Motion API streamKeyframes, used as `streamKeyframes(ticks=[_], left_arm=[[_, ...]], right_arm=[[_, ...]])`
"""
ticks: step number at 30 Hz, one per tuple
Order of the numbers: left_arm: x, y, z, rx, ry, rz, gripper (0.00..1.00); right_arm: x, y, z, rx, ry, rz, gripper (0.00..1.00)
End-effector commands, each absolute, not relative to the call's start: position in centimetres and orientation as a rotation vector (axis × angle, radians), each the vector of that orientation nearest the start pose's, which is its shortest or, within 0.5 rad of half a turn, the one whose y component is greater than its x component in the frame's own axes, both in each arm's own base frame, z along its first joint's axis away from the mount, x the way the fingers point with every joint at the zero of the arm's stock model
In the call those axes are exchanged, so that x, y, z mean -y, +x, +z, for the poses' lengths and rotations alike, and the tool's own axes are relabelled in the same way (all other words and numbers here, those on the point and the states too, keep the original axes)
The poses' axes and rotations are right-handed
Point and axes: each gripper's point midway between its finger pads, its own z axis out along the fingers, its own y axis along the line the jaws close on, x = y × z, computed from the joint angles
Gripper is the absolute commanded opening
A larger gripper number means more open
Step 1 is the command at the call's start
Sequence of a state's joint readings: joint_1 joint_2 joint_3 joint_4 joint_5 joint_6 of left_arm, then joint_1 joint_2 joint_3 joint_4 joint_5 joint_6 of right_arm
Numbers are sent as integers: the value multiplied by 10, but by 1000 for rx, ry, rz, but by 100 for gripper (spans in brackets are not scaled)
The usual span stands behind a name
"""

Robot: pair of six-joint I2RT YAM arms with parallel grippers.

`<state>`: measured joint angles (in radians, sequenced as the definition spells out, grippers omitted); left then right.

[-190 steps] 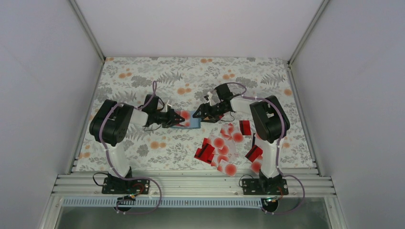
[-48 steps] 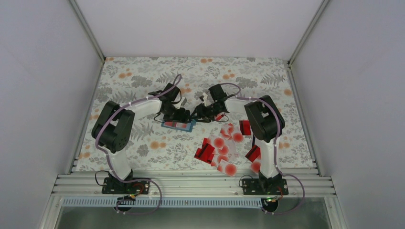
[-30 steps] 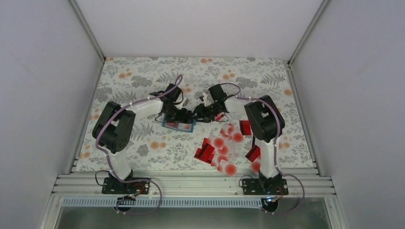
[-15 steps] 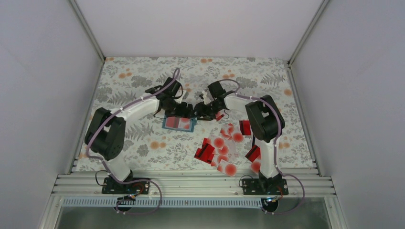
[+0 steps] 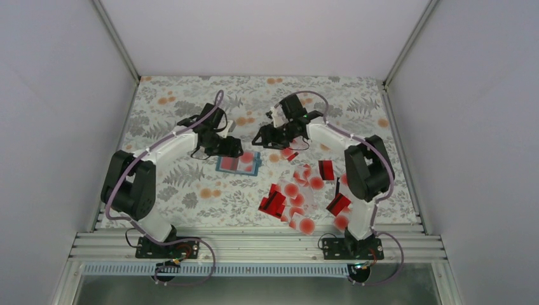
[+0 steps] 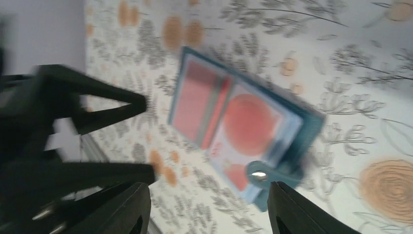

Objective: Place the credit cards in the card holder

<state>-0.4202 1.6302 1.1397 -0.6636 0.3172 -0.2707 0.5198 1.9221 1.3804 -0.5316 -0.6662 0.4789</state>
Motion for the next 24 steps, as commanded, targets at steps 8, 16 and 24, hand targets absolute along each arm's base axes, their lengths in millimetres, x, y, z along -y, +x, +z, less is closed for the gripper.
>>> streamKeyframes(ticks=[8,16,24], left_arm=[[192,319,69,-2783,285,-692,69],[184,309,38,-2854,253,-664,61],[177,303,26,-2879,248,-639,58]], right_arm=[[-388,282,143,-2754,-425,1493,63],[-401,269,90,-2905,-378,1368,62],[-378,272,54,-2993,-259,1162,62]])
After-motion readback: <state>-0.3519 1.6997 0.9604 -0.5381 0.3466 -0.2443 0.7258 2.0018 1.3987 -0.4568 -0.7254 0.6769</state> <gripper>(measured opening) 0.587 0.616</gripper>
